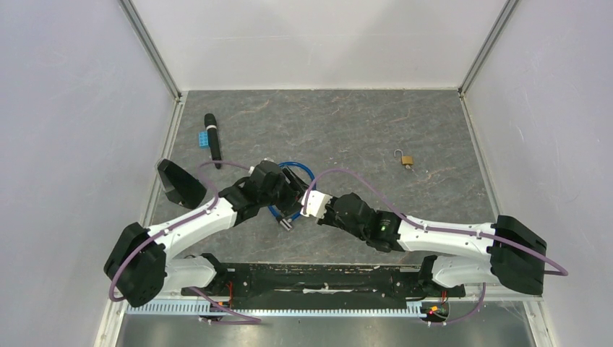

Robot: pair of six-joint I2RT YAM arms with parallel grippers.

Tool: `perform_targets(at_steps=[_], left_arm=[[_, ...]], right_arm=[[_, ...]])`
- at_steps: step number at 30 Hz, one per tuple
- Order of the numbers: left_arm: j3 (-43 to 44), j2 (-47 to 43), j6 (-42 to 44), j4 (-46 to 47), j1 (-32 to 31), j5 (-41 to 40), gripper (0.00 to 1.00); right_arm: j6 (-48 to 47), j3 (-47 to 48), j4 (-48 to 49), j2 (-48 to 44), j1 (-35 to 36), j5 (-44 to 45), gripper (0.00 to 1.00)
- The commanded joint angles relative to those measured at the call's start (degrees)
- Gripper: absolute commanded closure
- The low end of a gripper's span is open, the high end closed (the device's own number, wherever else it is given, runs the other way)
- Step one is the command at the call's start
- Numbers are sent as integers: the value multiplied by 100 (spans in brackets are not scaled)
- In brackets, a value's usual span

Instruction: Unlock with the key

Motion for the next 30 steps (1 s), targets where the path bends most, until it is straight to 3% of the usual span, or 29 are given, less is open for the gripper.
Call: perform_targets(at_steps=[1,17,24,29,30], left_arm=[[225,64,-651,421,-181,-131,31],[256,100,-1086,463,-424,-474,65],[245,31,-1134,472,-444,-493,96],[201,-49,-1062,550,-444,-538,98],[204,-74,-966,568,-436,-556,98]], right_arm=[[-118,-42,443,-156,134,458,100],[-233,-29,522,-29,352,798,100],[-204,0,527,20,391,840,100],[-42,10,519,-9,400,805,100],[26,9,489,-42,383,768,96]])
